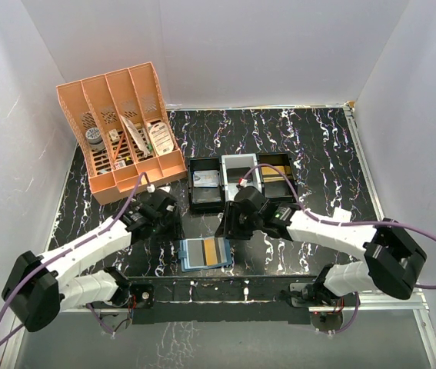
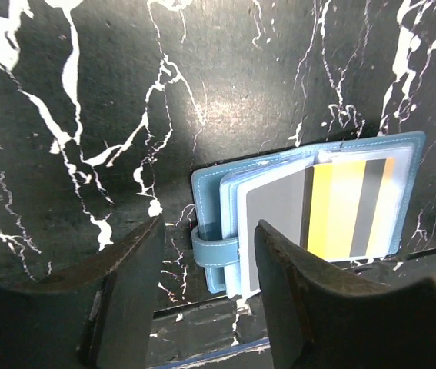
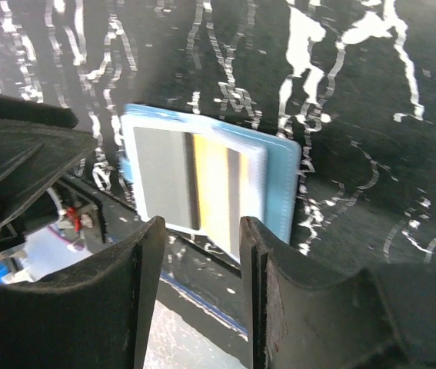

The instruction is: Take the credit cards out of the card holder

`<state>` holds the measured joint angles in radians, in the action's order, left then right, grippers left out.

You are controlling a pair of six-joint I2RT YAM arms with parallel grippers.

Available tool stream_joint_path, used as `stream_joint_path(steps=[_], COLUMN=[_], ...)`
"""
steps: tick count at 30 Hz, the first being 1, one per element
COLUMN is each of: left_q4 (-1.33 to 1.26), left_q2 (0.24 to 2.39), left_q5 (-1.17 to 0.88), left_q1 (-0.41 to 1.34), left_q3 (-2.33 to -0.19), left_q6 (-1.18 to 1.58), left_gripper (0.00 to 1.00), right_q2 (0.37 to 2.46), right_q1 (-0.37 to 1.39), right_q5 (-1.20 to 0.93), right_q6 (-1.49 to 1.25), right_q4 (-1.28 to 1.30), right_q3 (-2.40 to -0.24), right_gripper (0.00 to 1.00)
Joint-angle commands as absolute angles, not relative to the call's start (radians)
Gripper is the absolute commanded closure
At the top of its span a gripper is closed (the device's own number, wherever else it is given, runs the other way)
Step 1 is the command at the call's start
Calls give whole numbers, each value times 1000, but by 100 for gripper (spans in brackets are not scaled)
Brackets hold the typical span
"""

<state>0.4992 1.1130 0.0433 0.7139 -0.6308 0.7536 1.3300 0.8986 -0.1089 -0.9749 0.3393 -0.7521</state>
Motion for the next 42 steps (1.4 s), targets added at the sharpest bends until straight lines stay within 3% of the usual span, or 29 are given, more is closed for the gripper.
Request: stream_joint_path(steps=[1, 6, 11, 20, 26, 31, 42], left_q4=[558, 402, 319, 328, 348, 344, 366], left_q2=[1040, 1024, 1148, 1274, 1302, 1298, 1302], left_q5=[118, -60, -225, -228, -205, -201, -173], left_q1=[718, 718, 717, 718, 718, 718, 719], left_q3=[-688, -659, -632, -608, -583, -554, -562], left_q6=[767, 703, 666, 625, 621, 625, 622], left_gripper=[50, 50, 59, 71, 75, 76, 76], right_q2=[1322, 1427, 1528, 1626, 1647, 1663, 1634], right_q1=[902, 913, 928, 930, 930, 929, 914], right_q5=[-204, -331, -368, -385, -332, -387, -458], right_q6=[-971, -996, -1019, -1049, -1048, -1077, -1144], right_q4=[155, 14, -42, -61, 16, -89, -256], right_q3=[-739, -747, -758, -719, -716, -676, -616], right_gripper=[60, 66, 69, 69, 67, 67, 87])
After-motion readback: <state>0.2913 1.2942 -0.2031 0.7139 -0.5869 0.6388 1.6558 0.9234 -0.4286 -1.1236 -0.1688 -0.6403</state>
